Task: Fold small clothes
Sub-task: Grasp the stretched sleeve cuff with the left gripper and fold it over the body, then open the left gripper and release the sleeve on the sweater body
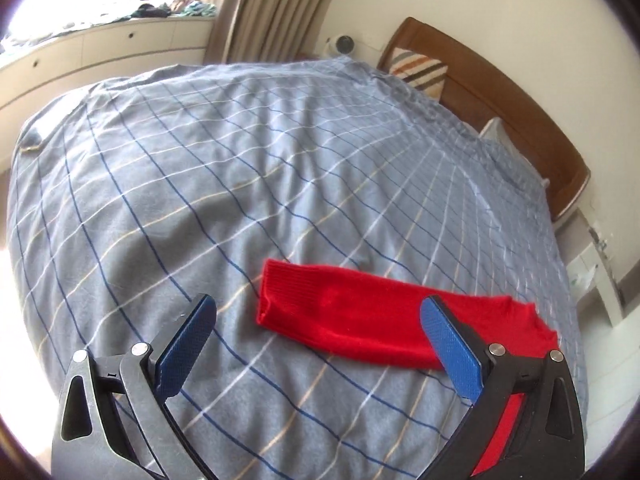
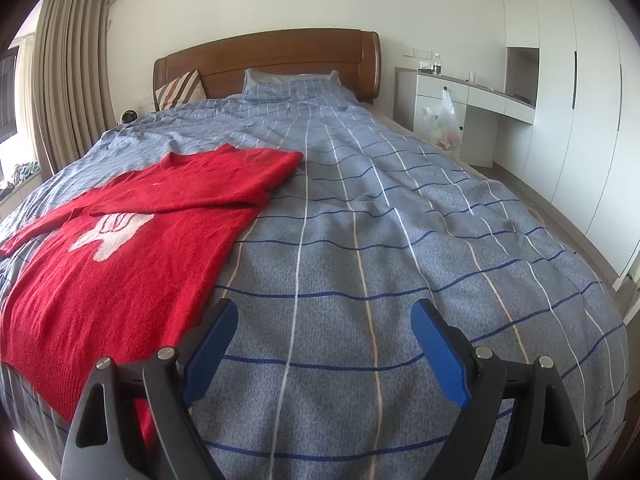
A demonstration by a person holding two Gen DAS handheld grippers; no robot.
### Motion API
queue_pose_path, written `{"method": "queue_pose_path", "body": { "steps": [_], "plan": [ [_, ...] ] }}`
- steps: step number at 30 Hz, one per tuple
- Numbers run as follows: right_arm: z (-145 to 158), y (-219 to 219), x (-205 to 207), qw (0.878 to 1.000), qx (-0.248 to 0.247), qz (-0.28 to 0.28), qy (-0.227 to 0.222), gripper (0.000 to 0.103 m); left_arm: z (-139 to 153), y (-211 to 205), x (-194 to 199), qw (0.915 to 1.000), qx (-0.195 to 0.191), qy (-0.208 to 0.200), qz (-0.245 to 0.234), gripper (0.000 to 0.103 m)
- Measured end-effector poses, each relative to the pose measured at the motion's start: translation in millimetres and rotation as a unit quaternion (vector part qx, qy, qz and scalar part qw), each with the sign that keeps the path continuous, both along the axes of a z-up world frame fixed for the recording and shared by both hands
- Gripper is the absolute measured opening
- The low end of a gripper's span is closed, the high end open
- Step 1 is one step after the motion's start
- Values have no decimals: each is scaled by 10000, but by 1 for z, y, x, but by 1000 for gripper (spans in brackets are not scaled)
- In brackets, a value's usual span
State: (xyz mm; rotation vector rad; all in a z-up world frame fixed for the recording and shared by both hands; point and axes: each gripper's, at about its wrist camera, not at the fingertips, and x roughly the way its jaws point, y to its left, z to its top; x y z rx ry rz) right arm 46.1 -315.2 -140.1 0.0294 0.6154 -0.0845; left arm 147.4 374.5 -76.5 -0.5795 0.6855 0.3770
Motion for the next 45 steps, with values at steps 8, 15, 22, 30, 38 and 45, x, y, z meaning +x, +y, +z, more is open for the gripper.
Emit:
{"method": "queue_pose_path", "body": {
  "steps": [8, 15, 22, 30, 38, 45],
  "plan": [
    [-5, 5, 3, 9999, -106, 42, 94, 88, -51, 11, 36, 9954, -425, 855, -45, 93],
    [-7, 4, 4, 9999, -116, 7, 121, 88, -70, 5, 53, 9911, -203, 1318, -43, 17],
    [-2, 3, 2, 10000, -34, 80, 18, 88, 16, -36, 67, 9931, 661, 814, -532, 3],
    [-2, 3, 4, 9997, 129, 185, 18, 88, 119, -222, 130, 9542, 1426, -153, -2626, 3],
    [0, -5, 2, 9996, 271, 91, 6, 88, 104, -405, 155, 8983, 1354, -293, -4170, 4],
    [0, -6, 3, 9996, 268, 119, 26, 88, 43, -469, 145, 8731, 1373, 240, -4672, 95]
  ]
}}
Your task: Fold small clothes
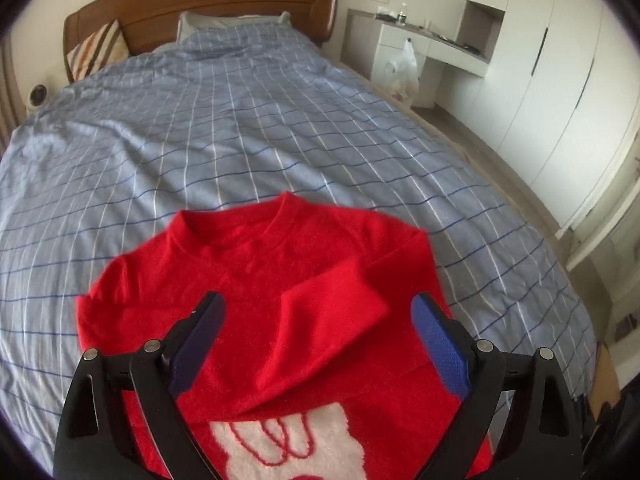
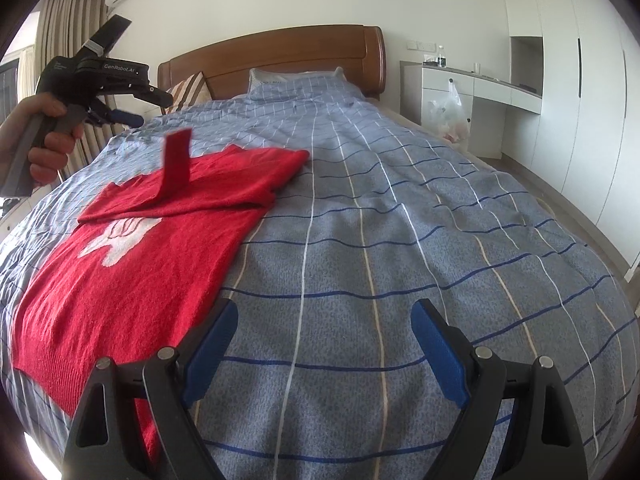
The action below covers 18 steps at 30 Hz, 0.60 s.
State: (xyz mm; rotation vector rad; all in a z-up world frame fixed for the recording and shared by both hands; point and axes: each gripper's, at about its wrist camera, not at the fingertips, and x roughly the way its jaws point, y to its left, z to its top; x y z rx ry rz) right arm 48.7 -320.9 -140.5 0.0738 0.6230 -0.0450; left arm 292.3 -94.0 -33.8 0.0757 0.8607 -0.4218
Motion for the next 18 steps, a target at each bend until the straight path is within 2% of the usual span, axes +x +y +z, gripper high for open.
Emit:
{"method": "queue_pose_path", "body": {
  "steps": [2, 9, 14, 18],
  "plan": [
    [0, -1, 0, 10000, 3, -18, -14, 88, -7, 12, -8, 10000, -44, 58, -9, 95],
    [2, -2, 1, 10000, 66, -30, -42, 88, -30, 110, -54, 9960, 167, 57, 877, 97],
    [0, 4, 0, 10000, -63, -24, -12, 88, -59, 183, -106, 9872, 413, -34, 1542, 97],
    [-3, 11, 1, 9996, -267, -25, 2, 88, -85, 231, -138, 9753, 184, -84, 2201, 97]
  ]
}}
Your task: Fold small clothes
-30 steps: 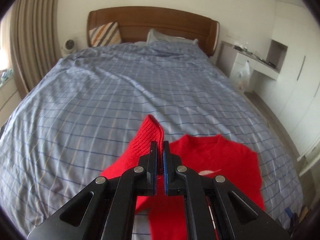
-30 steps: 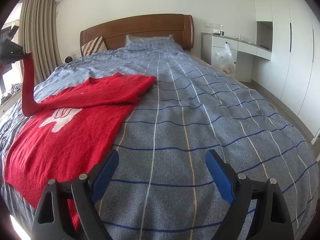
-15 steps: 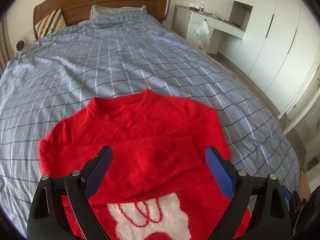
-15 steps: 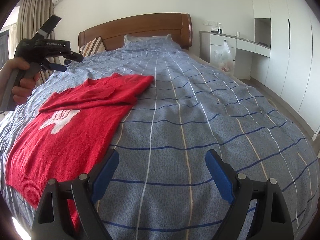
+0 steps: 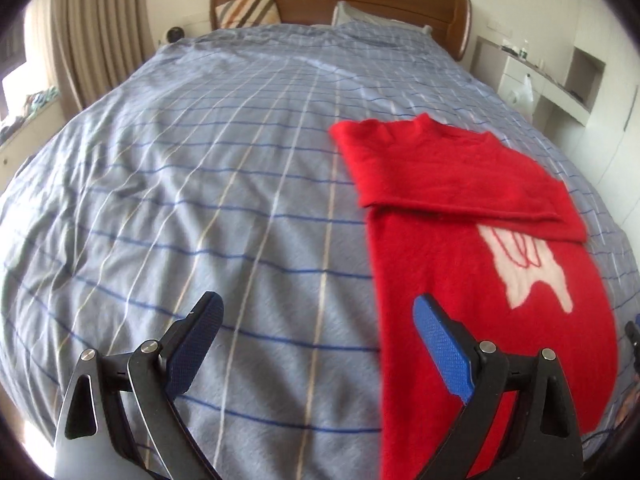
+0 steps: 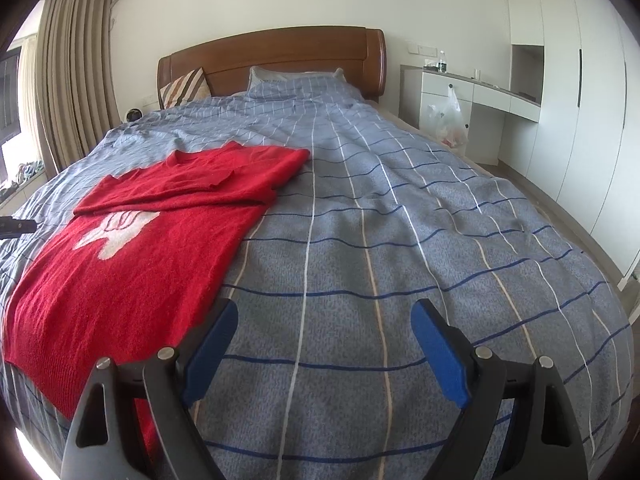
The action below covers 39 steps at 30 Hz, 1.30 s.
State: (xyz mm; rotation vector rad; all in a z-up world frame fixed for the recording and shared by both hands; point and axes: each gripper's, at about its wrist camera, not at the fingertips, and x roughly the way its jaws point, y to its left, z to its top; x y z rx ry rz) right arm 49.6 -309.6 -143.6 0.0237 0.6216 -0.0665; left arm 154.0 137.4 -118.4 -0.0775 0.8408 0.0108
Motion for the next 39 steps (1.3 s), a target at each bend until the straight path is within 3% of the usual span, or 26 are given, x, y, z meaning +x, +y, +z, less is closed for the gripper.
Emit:
{"method": "queue_pose_path", "body": {
  "steps": [3, 5, 10, 15, 39],
  "plan": [
    [-3, 5, -1, 9999, -146, 7, 30, 88, -20, 24, -11, 9991, -186, 20, 369, 97],
    [-4, 7, -2, 9998, -214, 3, 50, 88, -31, 31, -13, 9988, -114, 31, 485, 97],
    [-7, 7, -2, 9996, -261, -29, 132, 88, -44, 31, -20, 9989, 116, -141, 438, 100],
    [-10, 3, 1, 9996, -182, -79, 206, 88, -55, 37, -26, 9985, -31, -336, 427, 103],
    [-13, 2, 7, 9995, -106, -54, 279, 88, -58, 34, -26, 9982, 63, -441, 403, 103]
  ]
}}
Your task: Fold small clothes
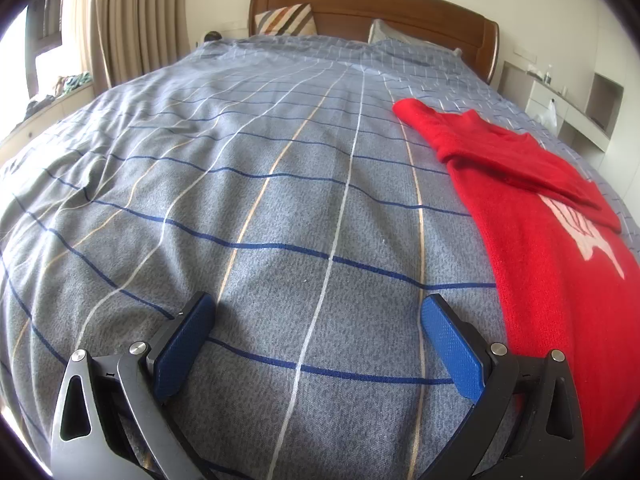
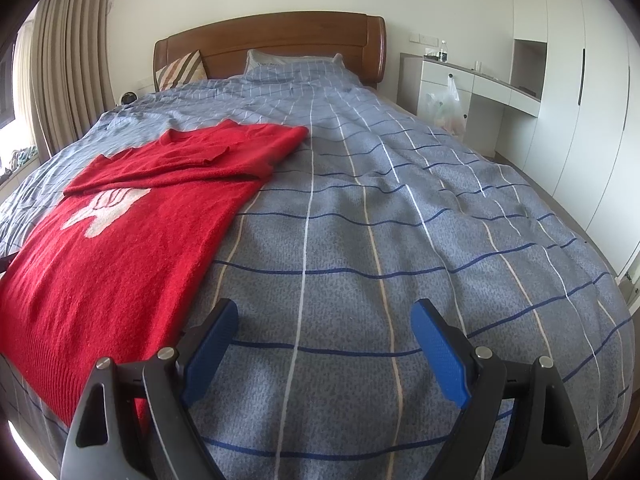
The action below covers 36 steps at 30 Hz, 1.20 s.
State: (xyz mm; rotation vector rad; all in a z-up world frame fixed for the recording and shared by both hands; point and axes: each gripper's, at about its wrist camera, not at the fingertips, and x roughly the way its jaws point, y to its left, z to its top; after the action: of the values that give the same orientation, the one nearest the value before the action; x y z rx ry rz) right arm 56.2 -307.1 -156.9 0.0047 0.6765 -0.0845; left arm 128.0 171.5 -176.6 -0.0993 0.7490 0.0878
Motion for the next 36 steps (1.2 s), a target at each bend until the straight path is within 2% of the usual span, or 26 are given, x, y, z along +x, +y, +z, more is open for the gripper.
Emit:
{"method": "queue_pose_path", "body": {
  "steps": [36],
  "plan": [
    [3, -1, -1, 10000, 4, -12, -48, 88, -1, -2, 1, 10000, 19, -1, 4, 103]
  ]
}}
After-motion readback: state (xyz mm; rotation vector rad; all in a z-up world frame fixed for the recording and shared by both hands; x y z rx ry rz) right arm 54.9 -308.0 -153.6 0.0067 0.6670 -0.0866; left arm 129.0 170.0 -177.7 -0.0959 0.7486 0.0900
